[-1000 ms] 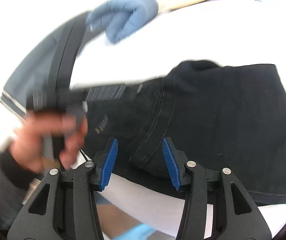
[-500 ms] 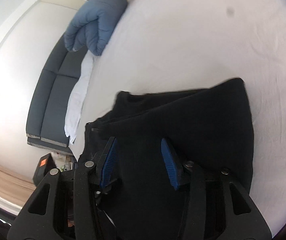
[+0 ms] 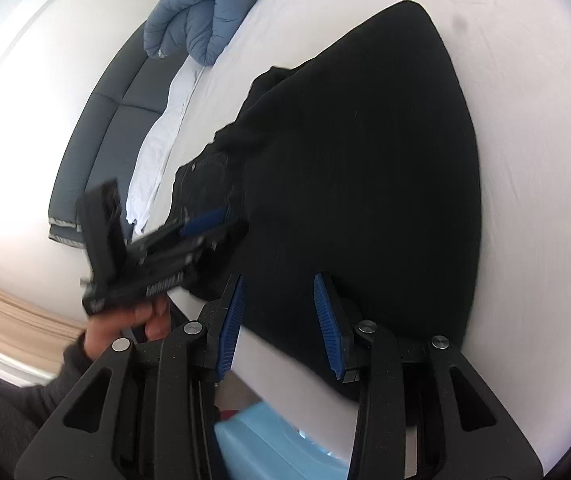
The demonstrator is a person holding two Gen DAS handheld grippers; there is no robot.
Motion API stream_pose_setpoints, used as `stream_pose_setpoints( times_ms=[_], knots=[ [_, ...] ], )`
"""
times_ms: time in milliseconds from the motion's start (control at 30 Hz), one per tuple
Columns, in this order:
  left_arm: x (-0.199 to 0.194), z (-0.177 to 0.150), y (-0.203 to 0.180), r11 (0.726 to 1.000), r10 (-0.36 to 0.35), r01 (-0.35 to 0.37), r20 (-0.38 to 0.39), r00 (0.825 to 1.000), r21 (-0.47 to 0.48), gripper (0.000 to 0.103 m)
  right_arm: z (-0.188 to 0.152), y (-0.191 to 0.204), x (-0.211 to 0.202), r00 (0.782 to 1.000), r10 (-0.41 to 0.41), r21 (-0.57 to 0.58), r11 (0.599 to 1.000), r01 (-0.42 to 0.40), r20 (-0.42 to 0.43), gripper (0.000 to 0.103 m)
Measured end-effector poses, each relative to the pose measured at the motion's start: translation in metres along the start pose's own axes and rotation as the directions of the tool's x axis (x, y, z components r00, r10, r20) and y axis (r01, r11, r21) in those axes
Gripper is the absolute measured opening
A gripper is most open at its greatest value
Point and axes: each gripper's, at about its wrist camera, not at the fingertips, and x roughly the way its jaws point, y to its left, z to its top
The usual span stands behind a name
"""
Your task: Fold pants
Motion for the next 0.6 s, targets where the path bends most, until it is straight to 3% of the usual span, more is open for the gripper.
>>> stream_pose_setpoints(
  times_ms=[167, 267, 367, 467, 533, 567, 600],
  knots=[
    [-0.002, -0.004, 0.005, 1.000, -0.004, 0.004, 0.009, 1.000, -0.006, 0.052, -0.017, -0.007, -0.002, 1.000, 0.008, 0.016, 1.000, -0.008, 0.012, 0.033],
    [-0.003, -0.010, 0.007, 1.000, -0.008, 0.009, 0.030, 1.000, -0.021, 0.053, -0.024, -0.007, 0.006, 0.999, -0.011, -0.069, 0.998, 0.014, 0.047, 0.031],
    [-0.009, -0.019, 0.014, 0.995, -0.073, 0.078, 0.073, 0.995, -0.058, 0.067, -0.028, -0.002, 0.003, 0.997, -0.036, -0.080, 0.996, 0.041, 0.063, 0.031],
    [-0.038, -0.034, 0.031, 0.979, -0.114, 0.136, 0.143, 0.983, -0.152, 0.069, -0.025, 0.011, 0.000, 0.995, -0.089, -0.057, 0.994, 0.092, 0.049, 0.036],
    [-0.064, -0.050, 0.048, 0.966, -0.083, 0.133, 0.223, 0.971, -0.222, 0.083, -0.021, 0.023, -0.007, 0.995, -0.080, -0.031, 0.996, 0.082, 0.058, 0.044],
    [-0.076, -0.060, 0.059, 0.955, -0.060, 0.131, 0.260, 0.964, -0.266, 0.093, -0.019, 0.033, -0.010, 0.996, -0.029, -0.026, 0.999, 0.032, 0.082, 0.044],
    [-0.090, -0.073, 0.075, 0.935, -0.030, 0.133, 0.300, 0.953, -0.328, 0.097, -0.017, 0.042, -0.013, 0.994, 0.008, -0.035, 0.999, -0.004, 0.107, 0.049]
  ],
)
